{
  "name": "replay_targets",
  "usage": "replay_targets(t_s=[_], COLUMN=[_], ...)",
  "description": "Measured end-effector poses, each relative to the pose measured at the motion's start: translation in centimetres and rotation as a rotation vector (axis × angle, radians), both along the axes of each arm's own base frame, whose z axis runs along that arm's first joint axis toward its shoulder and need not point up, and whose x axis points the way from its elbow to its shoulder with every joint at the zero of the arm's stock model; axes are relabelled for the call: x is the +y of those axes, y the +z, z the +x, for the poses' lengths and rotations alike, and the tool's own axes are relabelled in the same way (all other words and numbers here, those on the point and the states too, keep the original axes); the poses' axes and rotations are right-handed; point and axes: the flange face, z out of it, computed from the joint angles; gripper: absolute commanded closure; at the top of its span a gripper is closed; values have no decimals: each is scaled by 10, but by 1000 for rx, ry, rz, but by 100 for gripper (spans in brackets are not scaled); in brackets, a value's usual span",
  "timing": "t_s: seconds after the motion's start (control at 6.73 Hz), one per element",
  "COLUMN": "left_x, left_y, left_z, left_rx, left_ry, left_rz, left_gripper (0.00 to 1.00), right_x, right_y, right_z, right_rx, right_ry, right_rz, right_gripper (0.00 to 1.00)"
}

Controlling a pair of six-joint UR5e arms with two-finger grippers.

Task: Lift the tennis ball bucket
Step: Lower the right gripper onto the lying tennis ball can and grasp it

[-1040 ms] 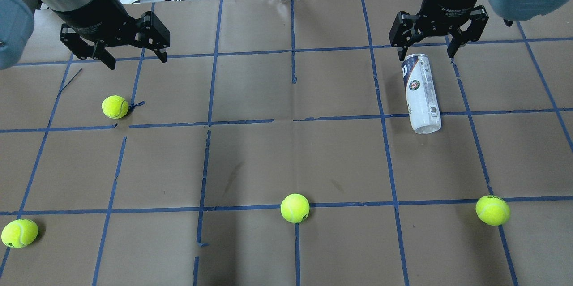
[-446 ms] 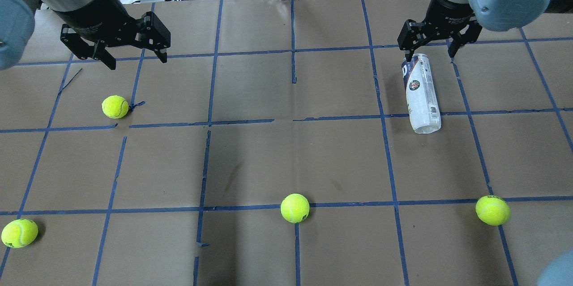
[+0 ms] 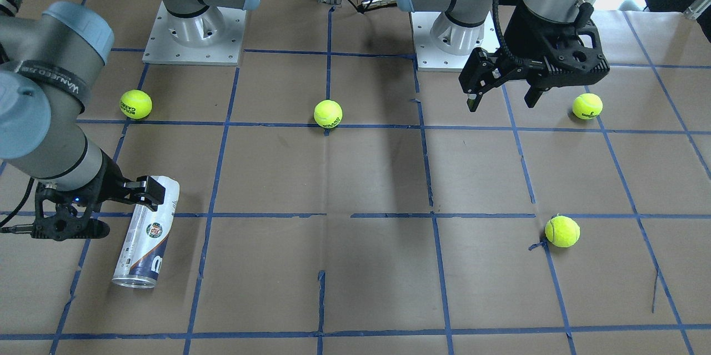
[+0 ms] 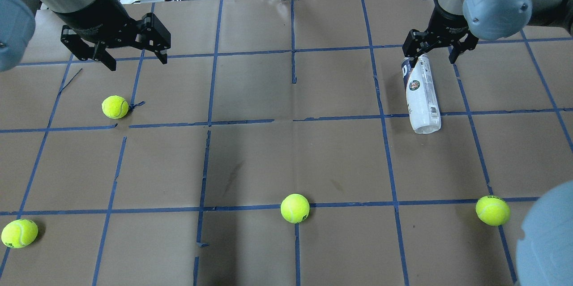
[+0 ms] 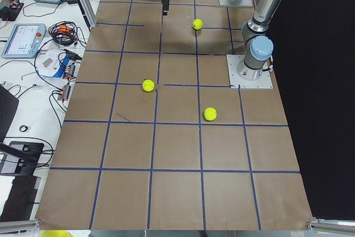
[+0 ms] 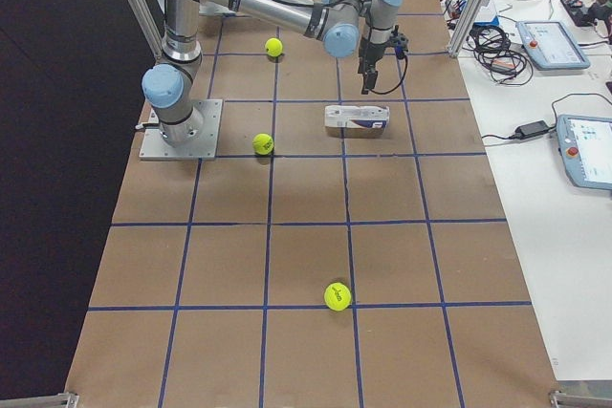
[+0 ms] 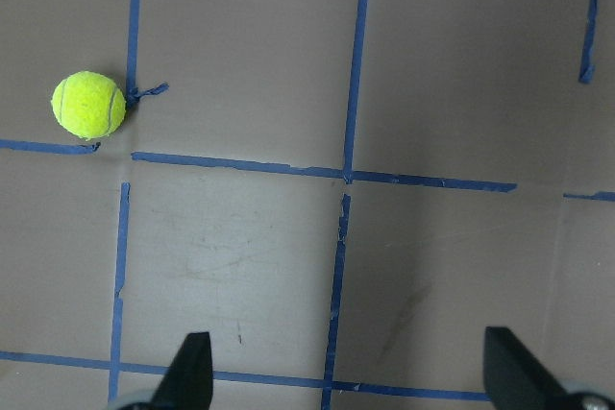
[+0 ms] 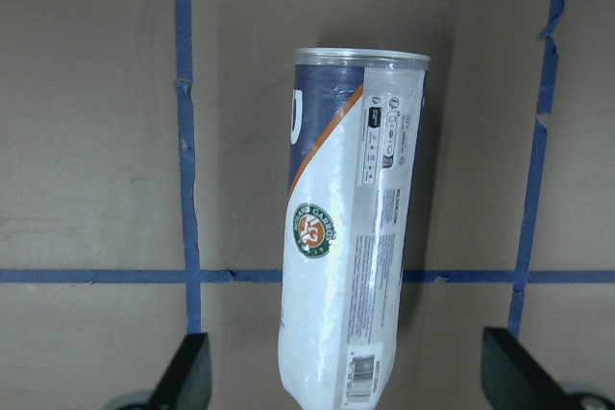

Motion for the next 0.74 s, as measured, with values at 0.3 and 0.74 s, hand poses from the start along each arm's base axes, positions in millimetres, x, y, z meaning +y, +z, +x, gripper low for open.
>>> replay_targets(t_s=[0.3,0.74], left_x=[1,0], left_y=[0,0], left_z=[0,0], left_rx=[2,3], left_ry=[0,1], left_rz=[0,-2], left_gripper=[0,0], right_x=[-10,-14], right_y=[-39,-79], right_z=[-15,-18], right_rx=[-13,-19], right_ry=[0,-4], right_rz=[20,15], right_gripper=[0,0])
